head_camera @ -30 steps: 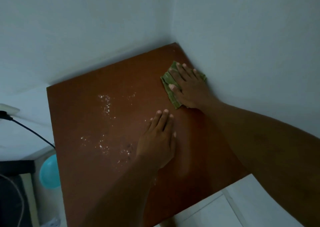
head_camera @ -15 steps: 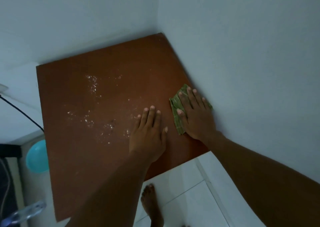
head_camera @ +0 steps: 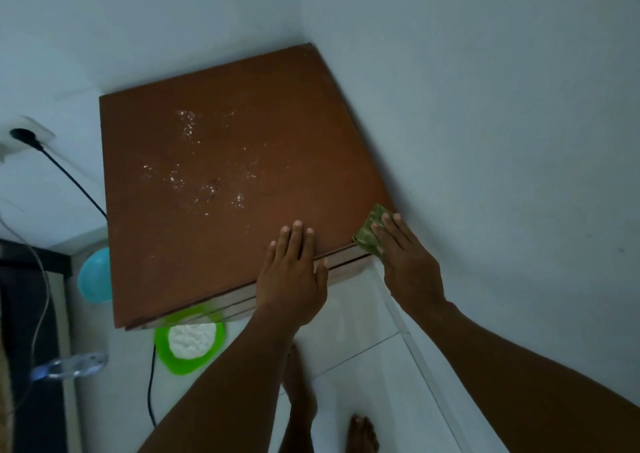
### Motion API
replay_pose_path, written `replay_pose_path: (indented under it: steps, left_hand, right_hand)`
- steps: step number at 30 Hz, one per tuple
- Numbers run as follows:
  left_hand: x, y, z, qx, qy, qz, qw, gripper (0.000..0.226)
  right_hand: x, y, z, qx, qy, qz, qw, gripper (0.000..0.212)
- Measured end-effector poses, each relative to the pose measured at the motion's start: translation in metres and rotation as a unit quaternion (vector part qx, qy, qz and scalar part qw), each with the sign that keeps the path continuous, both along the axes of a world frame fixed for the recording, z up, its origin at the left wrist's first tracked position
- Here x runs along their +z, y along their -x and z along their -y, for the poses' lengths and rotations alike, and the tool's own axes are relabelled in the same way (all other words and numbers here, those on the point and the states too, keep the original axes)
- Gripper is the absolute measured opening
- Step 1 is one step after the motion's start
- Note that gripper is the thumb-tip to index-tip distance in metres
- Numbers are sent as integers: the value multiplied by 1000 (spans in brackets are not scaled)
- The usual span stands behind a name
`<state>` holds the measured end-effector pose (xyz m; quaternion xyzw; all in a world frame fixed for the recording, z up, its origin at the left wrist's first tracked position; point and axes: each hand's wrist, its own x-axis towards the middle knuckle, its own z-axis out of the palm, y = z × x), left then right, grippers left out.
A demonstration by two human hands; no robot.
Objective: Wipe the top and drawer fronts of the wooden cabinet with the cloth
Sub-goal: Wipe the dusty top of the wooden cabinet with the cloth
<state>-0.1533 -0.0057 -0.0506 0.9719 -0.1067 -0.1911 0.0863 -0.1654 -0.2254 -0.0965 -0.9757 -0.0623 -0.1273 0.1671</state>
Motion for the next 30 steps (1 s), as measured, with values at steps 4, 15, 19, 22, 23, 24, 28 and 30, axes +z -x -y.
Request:
replay_pose_path:
  steps: [4, 15, 19, 22, 23, 24, 28, 30]
  left_hand:
    - [9, 3, -5, -9, -8, -27, 1000, 67]
    - [22, -45, -66, 29, -11, -32, 999, 68]
    - [22, -92, -101, 49, -15, -13, 999, 68]
    - [22, -136, -126, 50, -24, -11, 998, 67]
    - [22, -151, -134, 48, -28, -10, 998, 67]
    - [21, -166, -140, 45, -29, -10, 999, 67]
    - [14, -219, -157, 21, -16, -14, 1000, 67]
    - [11, -236, -161, 8, -5, -5, 1000, 67]
  right_hand:
    - [9, 7, 2, 20, -1, 11, 1000, 42]
    - [55, -107, -77, 100, -13, -44, 994, 45]
    - [64, -166, -114, 127, -3, -67, 990, 42]
    - [68, -217, -141, 127, -7, -81, 989, 41]
    - [69, -235, -149, 124, -6, -86, 989, 42]
    - [70, -255, -156, 123, -6, -88, 988, 44]
    - [72, -337, -180, 102, 8, -87, 991, 48]
    - [72, -380, -191, 85, 7, -90, 992, 46]
